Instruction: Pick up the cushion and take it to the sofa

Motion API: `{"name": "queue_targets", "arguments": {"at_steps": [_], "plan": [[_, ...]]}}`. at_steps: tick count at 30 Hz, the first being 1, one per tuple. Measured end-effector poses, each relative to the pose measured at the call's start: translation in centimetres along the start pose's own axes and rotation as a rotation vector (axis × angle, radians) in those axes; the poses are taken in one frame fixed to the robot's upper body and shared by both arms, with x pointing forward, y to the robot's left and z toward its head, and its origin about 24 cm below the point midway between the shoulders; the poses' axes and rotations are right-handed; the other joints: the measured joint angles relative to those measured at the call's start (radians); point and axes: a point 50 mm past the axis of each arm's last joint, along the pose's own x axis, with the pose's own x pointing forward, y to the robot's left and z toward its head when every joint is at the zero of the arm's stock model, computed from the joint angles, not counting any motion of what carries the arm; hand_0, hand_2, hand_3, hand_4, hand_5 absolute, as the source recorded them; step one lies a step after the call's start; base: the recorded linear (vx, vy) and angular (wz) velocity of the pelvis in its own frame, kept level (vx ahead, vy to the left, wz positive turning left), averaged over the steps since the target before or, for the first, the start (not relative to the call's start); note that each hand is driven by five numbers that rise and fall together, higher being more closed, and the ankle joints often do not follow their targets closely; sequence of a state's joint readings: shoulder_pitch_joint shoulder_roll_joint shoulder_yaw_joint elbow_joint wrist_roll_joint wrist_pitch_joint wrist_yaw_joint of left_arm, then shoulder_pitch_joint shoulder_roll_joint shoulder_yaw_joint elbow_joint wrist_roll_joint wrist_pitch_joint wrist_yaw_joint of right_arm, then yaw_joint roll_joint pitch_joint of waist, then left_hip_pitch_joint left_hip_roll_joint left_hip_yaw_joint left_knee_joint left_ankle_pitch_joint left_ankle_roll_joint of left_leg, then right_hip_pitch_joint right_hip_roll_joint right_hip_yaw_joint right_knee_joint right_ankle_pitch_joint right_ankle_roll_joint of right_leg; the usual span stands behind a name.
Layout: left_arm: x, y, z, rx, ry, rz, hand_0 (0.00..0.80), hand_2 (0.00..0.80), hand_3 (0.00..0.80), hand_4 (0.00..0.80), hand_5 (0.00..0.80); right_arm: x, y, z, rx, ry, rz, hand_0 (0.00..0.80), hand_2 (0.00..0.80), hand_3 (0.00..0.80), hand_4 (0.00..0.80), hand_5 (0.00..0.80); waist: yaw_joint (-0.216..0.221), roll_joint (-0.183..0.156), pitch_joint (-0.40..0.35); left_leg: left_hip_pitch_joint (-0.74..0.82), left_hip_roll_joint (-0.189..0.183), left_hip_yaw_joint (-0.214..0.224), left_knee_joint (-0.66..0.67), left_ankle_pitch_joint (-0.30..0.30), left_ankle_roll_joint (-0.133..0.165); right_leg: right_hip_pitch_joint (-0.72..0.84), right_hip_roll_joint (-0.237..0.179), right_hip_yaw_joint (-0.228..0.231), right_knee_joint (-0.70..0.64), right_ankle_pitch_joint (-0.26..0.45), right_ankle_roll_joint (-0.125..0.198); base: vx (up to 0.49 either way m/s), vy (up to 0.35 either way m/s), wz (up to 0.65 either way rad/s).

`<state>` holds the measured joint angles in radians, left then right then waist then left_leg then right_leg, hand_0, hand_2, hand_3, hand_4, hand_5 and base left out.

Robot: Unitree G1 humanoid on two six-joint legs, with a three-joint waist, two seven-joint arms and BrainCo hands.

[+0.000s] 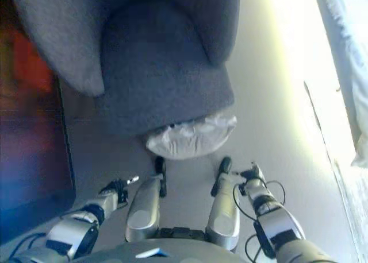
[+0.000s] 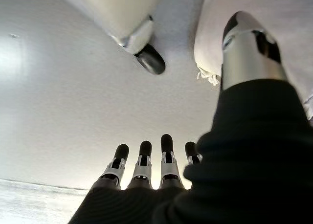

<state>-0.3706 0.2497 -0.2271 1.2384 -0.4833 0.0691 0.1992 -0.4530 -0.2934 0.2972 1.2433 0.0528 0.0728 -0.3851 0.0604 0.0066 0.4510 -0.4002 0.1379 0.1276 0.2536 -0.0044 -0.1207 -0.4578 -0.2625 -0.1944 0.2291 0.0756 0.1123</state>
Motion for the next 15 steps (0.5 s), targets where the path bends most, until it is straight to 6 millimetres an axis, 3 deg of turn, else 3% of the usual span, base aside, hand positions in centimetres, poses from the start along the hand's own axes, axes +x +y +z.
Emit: {"name": "queue_targets", "arguments": {"at_steps": [7, 15], "plan": [[-0.7, -2.3, 7.3, 0.000, -0.258, -0.003, 0.000, 0.000, 0.000, 0.000, 0.000, 0.2, -1.7, 7.0, -0.011, -0.214, -0.140, 0.000, 0.000, 0.000, 0.000, 0.000, -0.020, -0.012, 0.062, -0.197, 0.005, -0.017, 0.057, 0.009, 0.008, -0.186, 0.006, 0.017, 0.036, 0.028, -0.011, -0.132, -0.029, -0.01], [-2.2, -3.6, 12.5, -0.003, -0.467, 0.031, 0.000, 0.000, 0.000, 0.000, 0.000, -0.4, -5.0, 13.1, 0.004, -0.384, -0.323, 0.000, 0.000, 0.000, 0.000, 0.000, -0.019, -0.017, 0.069, -0.412, 0.009, -0.067, 0.122, 0.011, -0.001, -0.398, 0.009, 0.020, 0.122, 0.014, -0.028, -0.059, -0.017, 0.02]]}}
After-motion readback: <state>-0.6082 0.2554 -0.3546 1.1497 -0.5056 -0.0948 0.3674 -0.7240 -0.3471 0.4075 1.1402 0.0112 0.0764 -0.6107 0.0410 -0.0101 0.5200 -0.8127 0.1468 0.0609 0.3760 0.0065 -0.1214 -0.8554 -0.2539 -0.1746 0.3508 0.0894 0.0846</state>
